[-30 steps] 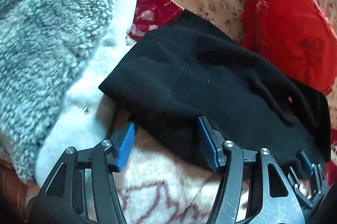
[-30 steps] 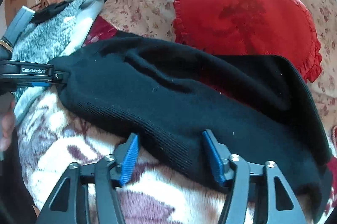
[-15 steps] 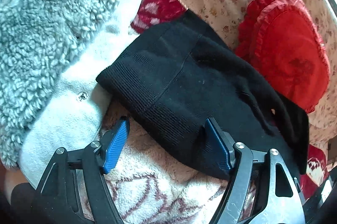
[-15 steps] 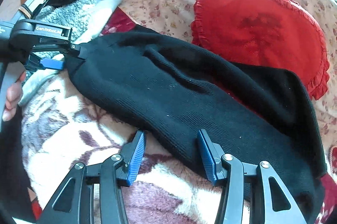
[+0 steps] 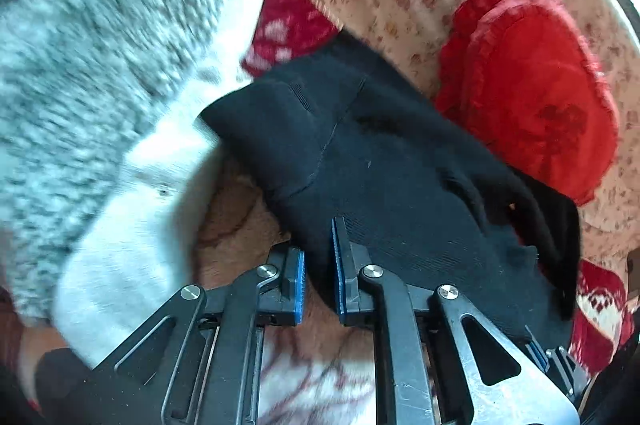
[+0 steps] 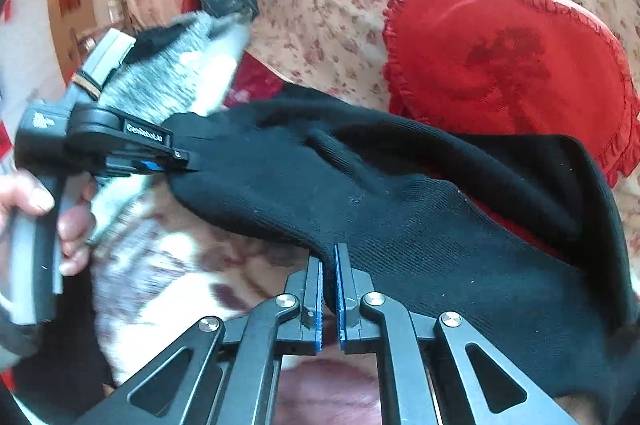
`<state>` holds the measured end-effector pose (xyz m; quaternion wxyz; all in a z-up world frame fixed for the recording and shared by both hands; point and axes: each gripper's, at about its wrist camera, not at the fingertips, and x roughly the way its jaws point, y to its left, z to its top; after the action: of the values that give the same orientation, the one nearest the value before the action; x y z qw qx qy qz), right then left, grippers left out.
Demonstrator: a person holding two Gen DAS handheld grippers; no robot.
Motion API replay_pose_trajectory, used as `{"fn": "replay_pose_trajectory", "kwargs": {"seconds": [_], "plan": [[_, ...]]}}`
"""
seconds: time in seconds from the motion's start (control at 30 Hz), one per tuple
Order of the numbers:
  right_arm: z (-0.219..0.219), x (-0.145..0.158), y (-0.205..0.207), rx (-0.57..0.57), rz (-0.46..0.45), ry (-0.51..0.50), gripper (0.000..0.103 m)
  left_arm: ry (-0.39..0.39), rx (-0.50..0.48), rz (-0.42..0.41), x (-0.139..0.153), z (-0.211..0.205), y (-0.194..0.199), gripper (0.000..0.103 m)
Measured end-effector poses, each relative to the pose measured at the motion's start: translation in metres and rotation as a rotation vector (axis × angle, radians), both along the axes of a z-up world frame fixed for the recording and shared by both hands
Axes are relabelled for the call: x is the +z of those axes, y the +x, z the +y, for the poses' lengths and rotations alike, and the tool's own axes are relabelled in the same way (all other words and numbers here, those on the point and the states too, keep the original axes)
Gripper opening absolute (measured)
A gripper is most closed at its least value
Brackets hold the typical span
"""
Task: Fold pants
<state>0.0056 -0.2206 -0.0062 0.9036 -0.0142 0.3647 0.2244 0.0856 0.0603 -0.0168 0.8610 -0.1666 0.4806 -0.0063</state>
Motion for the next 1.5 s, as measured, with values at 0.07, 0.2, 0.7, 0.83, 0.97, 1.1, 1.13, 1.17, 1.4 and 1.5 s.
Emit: {"fn": "replay_pose_trajectory", "kwargs": {"seconds": [0.07,0.2,0.7,0.83,0.97,1.1,1.13,1.17,1.4,1.5], "plan": [[0.007,0.009,-0.011,0.029,-0.001,0.006,0.005,0.01,-0.007,-0.024,0.013,0.009,-0.019,0.007],[0.021,0.011,-0.038,0.105,0.023,0.023,0.005,0.051,0.0,-0.015,0.01,0.023,-0.048,0.007],[0.017,0.005,-0.058,0.103,0.089,0.056,0.005,-0.092,0.089,0.008,-0.012,0.032,-0.034,0.068],[0.015,0.003,-0.058,0.103,0.092,0.06,0.005,-0.116,0.111,0.075,-0.031,0.025,-0.014,0.064],[0.016,0.006,-0.059,0.104,0.089,0.05,0.005,-0.074,0.063,0.044,-0.022,0.015,-0.018,0.01],[0.018,0.016,-0.063,0.123,0.1,0.055,0.005,-0.031,0.002,-0.022,0.005,0.017,-0.042,0.008],[0.02,0.021,-0.066,0.138,0.094,0.058,0.005,-0.003,-0.004,-0.045,0.012,0.019,-0.053,0.008],[0.022,0.025,-0.071,0.161,0.084,0.06,0.005,0.015,-0.003,-0.05,0.015,0.021,-0.058,0.008],[0.028,-0.021,-0.052,0.123,0.288,0.063,0.008,-0.008,0.055,0.082,-0.016,0.04,-0.056,0.019],[0.005,0.002,-0.056,0.109,0.239,0.132,0.019,0.003,0.06,0.034,0.002,0.045,-0.065,0.019]]}}
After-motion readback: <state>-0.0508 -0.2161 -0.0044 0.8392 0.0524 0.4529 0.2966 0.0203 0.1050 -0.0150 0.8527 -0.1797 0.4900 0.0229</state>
